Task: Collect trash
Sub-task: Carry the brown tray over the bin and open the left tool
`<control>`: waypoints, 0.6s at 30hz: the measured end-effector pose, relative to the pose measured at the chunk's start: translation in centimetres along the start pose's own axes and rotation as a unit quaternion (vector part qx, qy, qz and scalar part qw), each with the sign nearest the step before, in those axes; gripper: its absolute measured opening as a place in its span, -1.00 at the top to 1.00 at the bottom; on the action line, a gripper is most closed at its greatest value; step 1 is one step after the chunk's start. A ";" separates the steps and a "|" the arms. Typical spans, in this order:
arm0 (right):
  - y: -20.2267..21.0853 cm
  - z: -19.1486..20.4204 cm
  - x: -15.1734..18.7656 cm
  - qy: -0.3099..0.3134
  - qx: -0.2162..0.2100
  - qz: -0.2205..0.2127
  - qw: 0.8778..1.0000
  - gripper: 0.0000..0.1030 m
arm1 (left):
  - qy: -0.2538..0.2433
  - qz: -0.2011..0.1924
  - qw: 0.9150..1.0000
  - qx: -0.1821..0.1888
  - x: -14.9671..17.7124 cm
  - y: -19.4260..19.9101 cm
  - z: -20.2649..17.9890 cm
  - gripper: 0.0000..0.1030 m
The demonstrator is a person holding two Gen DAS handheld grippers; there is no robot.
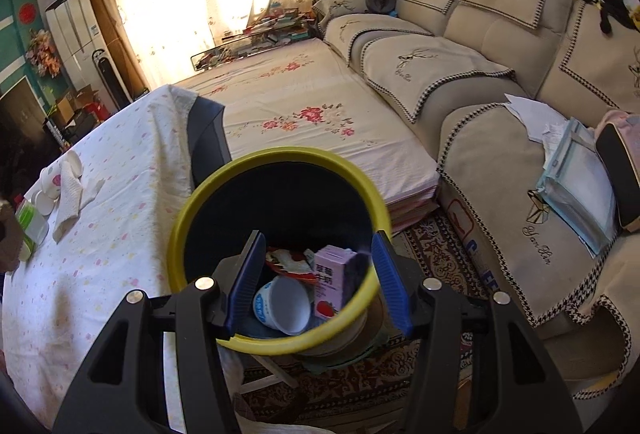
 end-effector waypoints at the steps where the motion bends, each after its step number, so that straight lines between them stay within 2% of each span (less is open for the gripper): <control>1: 0.2 -0.8 0.1 -0.006 0.001 -0.001 1.000 -0.03 | -0.005 0.003 1.000 0.012 -0.5 -0.9 -1.0 0.61; 6: 0.5 -3.9 0.6 -0.034 0.004 -0.002 0.999 -0.03 | -0.030 0.028 0.997 0.066 -2.9 -6.1 -5.8 0.60; 10: 0.3 -5.5 1.0 -0.048 0.006 0.001 0.999 -0.03 | -0.036 0.053 0.994 0.092 -3.9 -10.7 -8.7 0.60; 15: -0.3 -6.8 1.3 -0.061 0.008 0.008 0.998 -0.03 | -0.036 0.078 0.991 0.106 -4.5 -15.4 -10.8 0.56; 18: -0.7 -7.1 1.5 -0.067 0.009 0.013 0.998 -0.03 | -0.041 0.084 0.991 0.098 -4.7 -17.2 -11.7 -0.04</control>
Point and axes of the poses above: each gripper's, at about its wrist camera, not at the fingertips, and y roughly against the way its jaws point, z to its left, x to its underside, the point moved 2 cm from there along -y, roughly the way its jaws point, and after that the axes turned 6 degrees about x, right-handed, at the moved point
